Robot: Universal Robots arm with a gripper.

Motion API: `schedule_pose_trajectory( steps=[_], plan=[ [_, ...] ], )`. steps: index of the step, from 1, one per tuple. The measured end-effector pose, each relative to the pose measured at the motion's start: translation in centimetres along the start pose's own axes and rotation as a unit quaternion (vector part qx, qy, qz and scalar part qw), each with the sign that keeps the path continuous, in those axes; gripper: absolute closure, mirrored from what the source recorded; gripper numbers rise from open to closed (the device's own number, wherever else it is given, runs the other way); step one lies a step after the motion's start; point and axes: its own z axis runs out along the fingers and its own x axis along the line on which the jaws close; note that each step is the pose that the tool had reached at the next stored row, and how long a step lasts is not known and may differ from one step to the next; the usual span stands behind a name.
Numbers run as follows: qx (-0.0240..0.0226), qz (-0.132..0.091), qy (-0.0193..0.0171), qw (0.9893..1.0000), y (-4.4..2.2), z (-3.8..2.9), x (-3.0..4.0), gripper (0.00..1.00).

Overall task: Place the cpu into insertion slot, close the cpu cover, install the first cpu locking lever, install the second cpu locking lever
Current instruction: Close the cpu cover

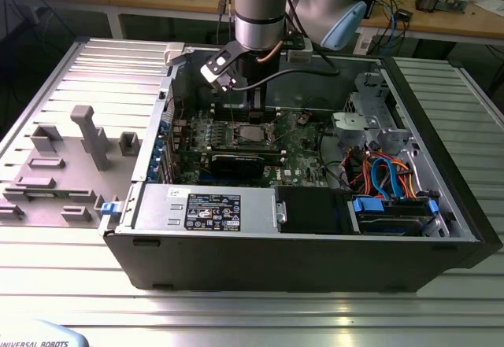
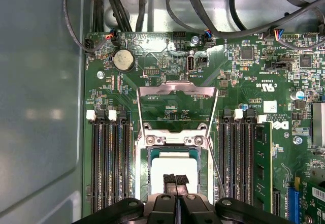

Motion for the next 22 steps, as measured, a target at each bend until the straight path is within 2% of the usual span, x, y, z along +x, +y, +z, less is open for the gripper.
schedule_pose_trajectory(
  steps=[10, 14, 19, 20, 21, 22],
  plan=[
    [0.0000, 0.000, -0.0001, 1.0000, 0.03, -0.07, 0.01, 0.89],
    [0.0000, 0.000, -0.0002, 1.0000, 0.07, -0.99, 0.01, 0.89],
    [0.0000, 0.000, -0.0002, 1.0000, 0.14, -1.74, 0.01, 0.89],
    [0.0025, 0.000, -0.0003, 1.0000, 0.32, -1.77, 0.01, 0.89],
    [0.0084, 0.000, -0.0003, 1.0000, 0.58, -1.76, 0.01, 0.89],
    [0.0096, 0.001, -0.0002, 1.0000, 0.64, -1.75, 0.01, 0.89]
  ],
)
